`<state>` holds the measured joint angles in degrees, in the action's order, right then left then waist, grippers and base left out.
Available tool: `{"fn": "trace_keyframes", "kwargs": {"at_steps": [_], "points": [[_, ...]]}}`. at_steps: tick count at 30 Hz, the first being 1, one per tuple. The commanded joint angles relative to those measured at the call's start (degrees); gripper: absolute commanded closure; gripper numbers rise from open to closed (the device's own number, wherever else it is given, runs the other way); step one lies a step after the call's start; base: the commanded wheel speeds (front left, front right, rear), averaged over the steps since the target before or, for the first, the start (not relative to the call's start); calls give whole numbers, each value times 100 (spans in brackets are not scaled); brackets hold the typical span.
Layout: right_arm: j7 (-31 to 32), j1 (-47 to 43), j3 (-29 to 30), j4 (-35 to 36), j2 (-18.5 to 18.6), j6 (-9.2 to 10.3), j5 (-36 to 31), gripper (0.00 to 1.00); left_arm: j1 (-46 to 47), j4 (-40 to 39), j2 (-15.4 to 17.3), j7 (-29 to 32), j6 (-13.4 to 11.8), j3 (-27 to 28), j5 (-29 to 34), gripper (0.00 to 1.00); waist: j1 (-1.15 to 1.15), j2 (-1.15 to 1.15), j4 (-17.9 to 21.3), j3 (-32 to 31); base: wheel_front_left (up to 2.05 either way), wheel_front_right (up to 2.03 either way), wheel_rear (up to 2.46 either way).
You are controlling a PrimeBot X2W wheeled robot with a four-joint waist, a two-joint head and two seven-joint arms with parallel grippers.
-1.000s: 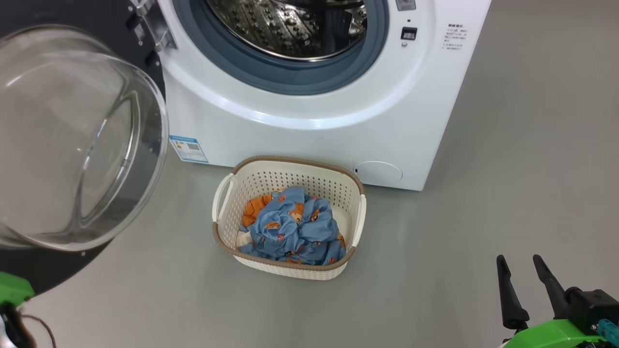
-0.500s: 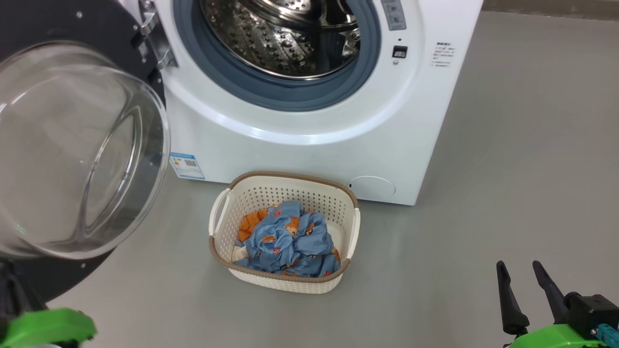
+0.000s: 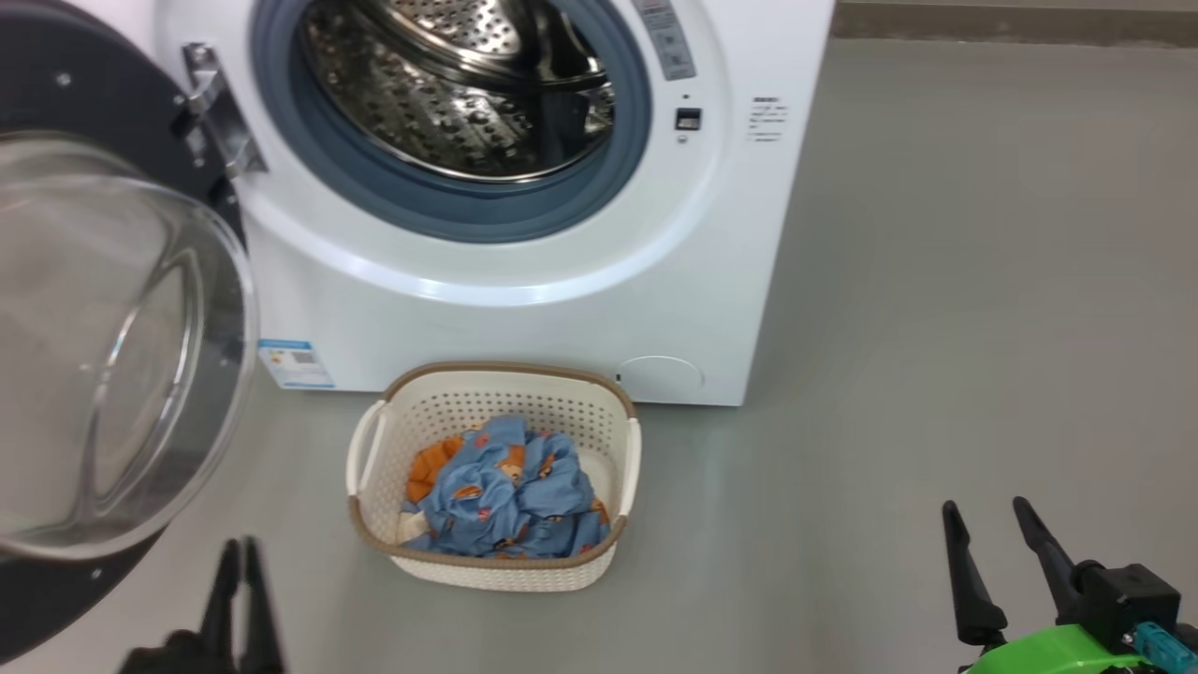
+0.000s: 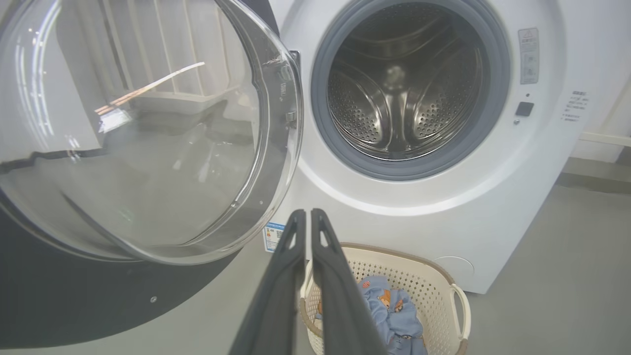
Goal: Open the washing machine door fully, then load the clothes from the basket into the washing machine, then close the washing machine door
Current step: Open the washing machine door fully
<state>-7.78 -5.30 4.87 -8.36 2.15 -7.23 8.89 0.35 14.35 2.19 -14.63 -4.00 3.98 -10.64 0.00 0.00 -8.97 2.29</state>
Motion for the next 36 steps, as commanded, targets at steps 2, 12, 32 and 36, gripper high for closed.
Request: {"fn": "trace_keyframes", "kwargs": {"at_steps": [2, 12, 32, 36], "points": [[11, 71, -221, 230, 73, -25, -123, 0, 0, -199, 72, -37, -3, -97, -62, 58, 0, 0, 257, -34, 0, 0, 0], [65, 41, -512, 473, 73, -25, -61, 0, -63, -152, 85, 20, -92, -498, -163, 0, 0, 0, 778, -68, 0, 0, 0], [84, -117, -250, 682, 73, -25, -233, 0, 91, -6, 253, 128, -51, -599, -229, 0, 0, 0, 1056, -209, 0, 0, 0], [89, -149, -284, 677, 73, -25, -185, 0, 94, -4, 306, 139, -68, -577, -259, 0, 0, 0, 1052, -216, 0, 0, 0]]}}
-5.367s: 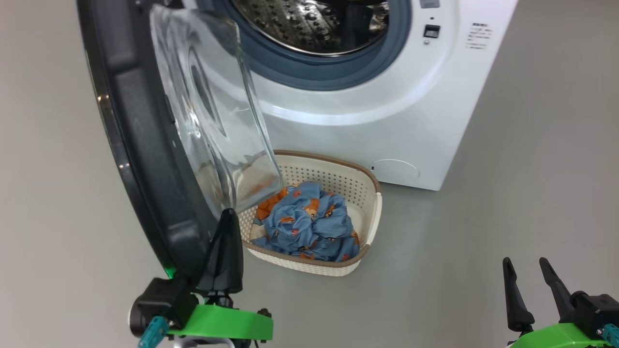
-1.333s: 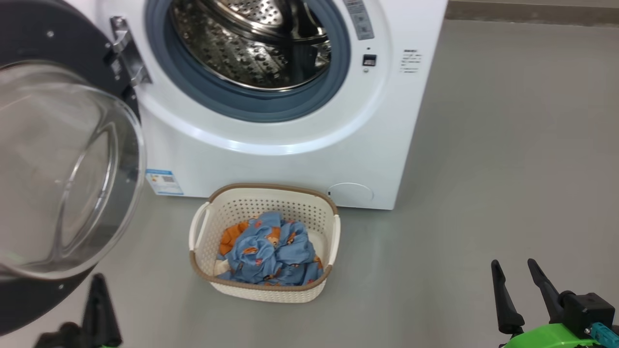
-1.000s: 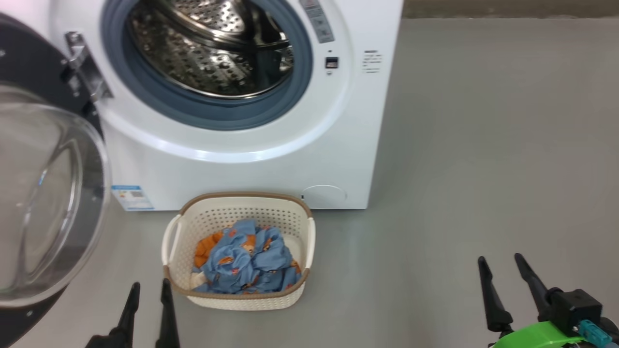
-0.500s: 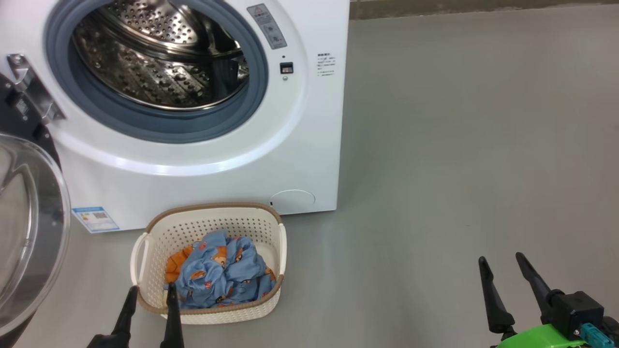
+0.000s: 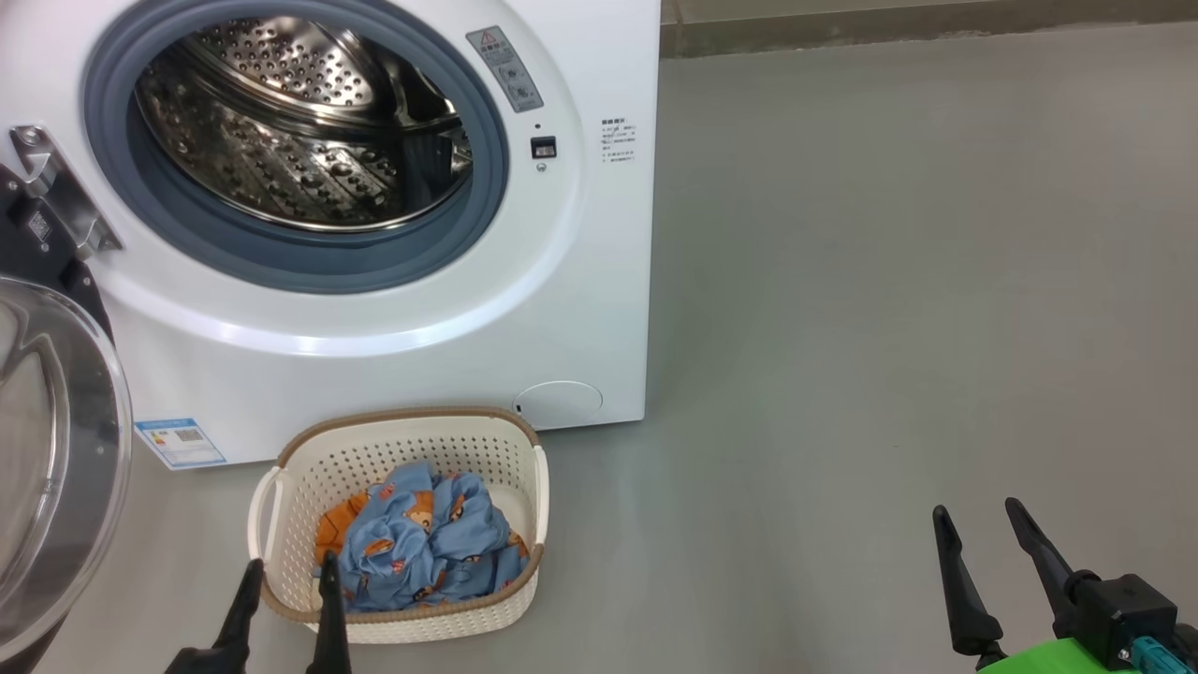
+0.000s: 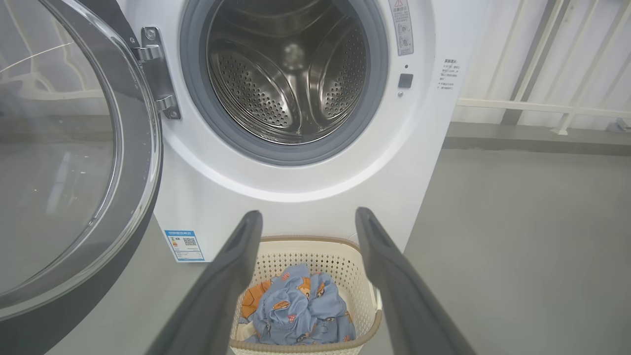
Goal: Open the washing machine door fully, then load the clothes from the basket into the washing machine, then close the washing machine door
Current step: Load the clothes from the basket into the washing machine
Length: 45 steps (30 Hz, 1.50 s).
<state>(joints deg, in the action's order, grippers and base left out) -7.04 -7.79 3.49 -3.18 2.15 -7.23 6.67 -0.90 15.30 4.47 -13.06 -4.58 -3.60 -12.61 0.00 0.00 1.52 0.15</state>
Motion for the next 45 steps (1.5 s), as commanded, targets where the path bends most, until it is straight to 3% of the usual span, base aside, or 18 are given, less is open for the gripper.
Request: {"fn": "trace_keyframes", "kwargs": {"at_steps": [1, 28, 45], "points": [[16, 100, -157, 153, 73, -25, 44, 0, 212, -98, 92, -19, -13, 187, -69, 0, 0, 0, 7, -6, 0, 0, 0], [-51, 146, -195, 22, 73, -25, 164, 0, 243, -67, 188, -5, -187, 101, -83, 0, 0, 0, 1, 55, 4, -4, 0], [-45, 202, -171, 19, 73, -25, 189, 0, 338, -46, 293, -52, -159, 63, -159, 0, 0, 0, -64, 130, 121, -121, 0]]}}
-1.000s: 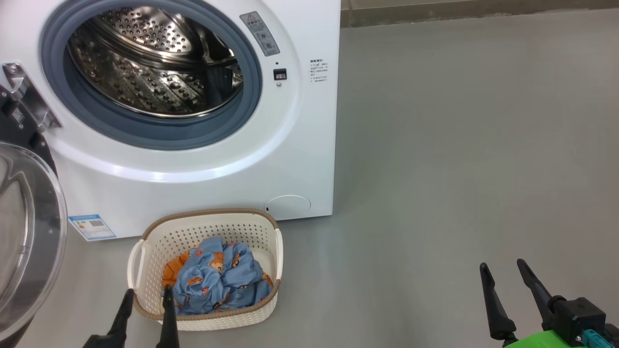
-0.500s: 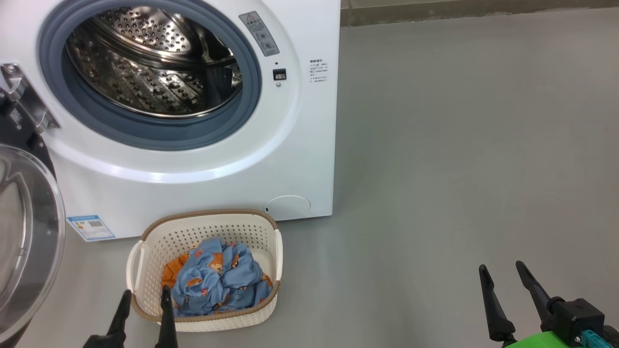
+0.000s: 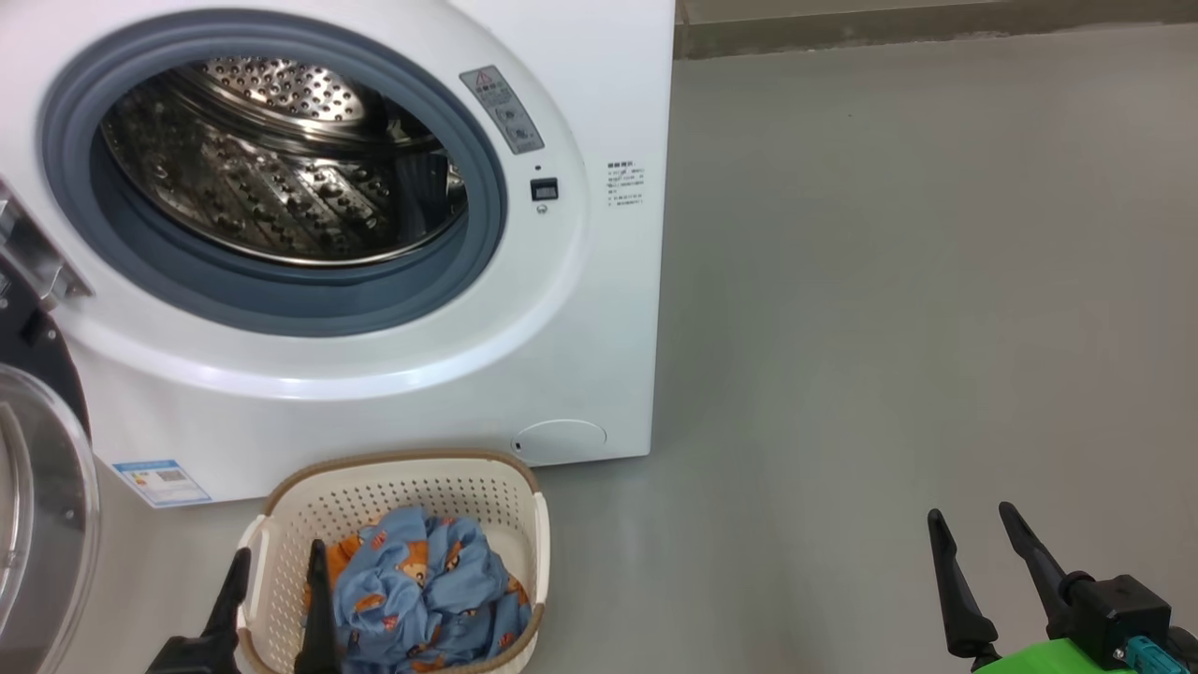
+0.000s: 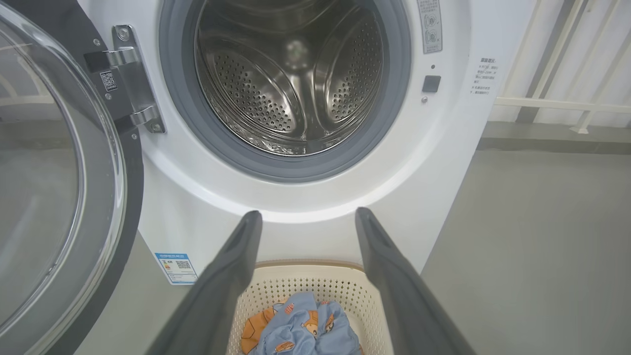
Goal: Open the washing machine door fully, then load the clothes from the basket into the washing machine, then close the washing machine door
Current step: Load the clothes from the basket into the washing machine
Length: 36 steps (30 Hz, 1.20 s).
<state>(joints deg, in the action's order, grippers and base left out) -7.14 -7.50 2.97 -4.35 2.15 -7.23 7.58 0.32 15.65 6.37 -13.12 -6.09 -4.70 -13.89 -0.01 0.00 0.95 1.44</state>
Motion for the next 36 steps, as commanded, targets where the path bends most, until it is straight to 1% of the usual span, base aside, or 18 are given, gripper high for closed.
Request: {"fn": "trace_keyframes", "kwargs": {"at_steps": [1, 17, 25, 27, 31, 36], "points": [[-35, 175, -119, 139, 73, -25, 100, 0, 216, -78, 97, -49, -8, 171, -42, 0, 1, 0, -14, 4, 67, -67, 0], [-27, 208, -178, 158, 73, -25, 67, 0, 216, -30, 87, -47, -42, 79, -106, 0, 1, 0, -55, 62, 8, -8, 0], [-27, 247, -178, 171, 73, -25, 87, 0, 290, 132, 70, 134, -106, 36, -147, 0, 1, 0, -47, 139, 0, 0, 0], [-31, 265, -167, 182, 73, -25, 91, 0, 348, 213, 65, 187, -116, 24, -164, 0, 1, 0, -44, 181, 0, 0, 0], [-31, 304, -179, 211, 73, -25, 112, 0, 560, 464, 60, 288, -58, -38, -204, 0, 1, 0, -33, 320, 0, 0, 0], [-19, 418, -177, 279, 73, -25, 108, 0, 1059, 1157, 46, 635, 28, -120, -286, 0, 1, 0, -7, 623, 0, 0, 0]]}}
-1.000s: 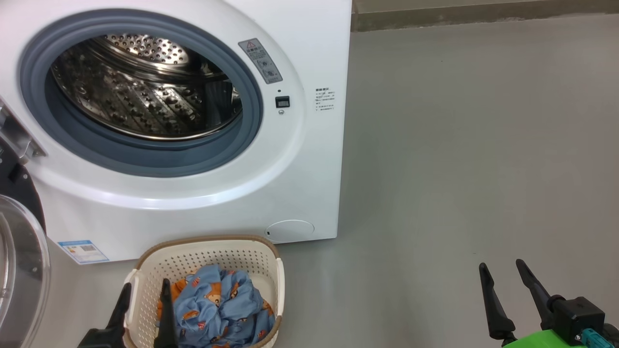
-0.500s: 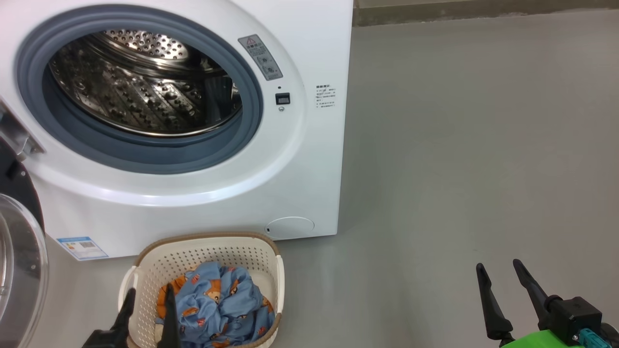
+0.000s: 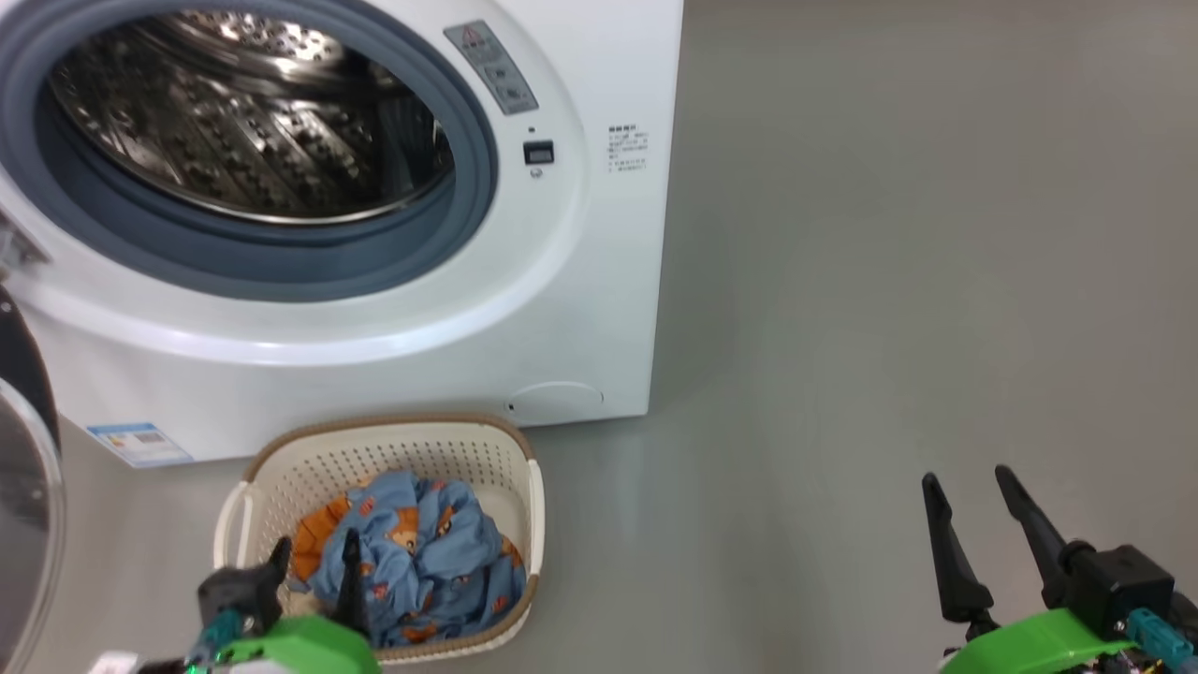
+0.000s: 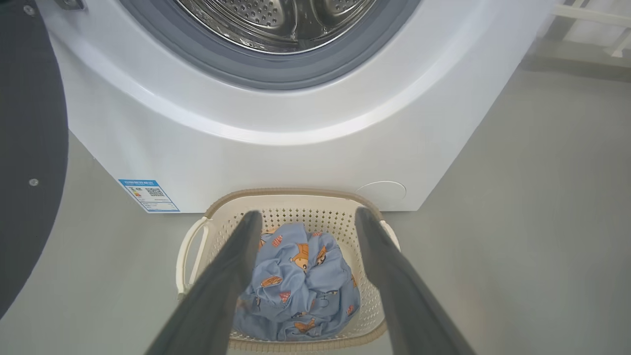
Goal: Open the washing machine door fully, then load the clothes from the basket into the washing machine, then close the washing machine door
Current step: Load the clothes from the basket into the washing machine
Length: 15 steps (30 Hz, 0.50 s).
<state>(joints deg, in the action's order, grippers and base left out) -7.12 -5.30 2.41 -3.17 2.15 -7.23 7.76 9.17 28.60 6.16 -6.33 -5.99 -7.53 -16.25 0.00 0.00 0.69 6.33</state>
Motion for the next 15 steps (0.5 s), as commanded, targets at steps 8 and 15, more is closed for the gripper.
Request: {"fn": "trace_keyframes", "kwargs": {"at_steps": [8, 15], "points": [[-25, 478, -181, 278, 73, -25, 67, 0, 1308, 1325, 41, 215, 290, 95, -216, 0, 0, 0, 177, 882, 0, 0, 0], [-142, 848, -251, 346, 73, -25, 116, 0, 2466, 2870, 85, 366, 524, 62, -320, 0, 0, 0, 488, 1853, 0, 0, 0]]}}
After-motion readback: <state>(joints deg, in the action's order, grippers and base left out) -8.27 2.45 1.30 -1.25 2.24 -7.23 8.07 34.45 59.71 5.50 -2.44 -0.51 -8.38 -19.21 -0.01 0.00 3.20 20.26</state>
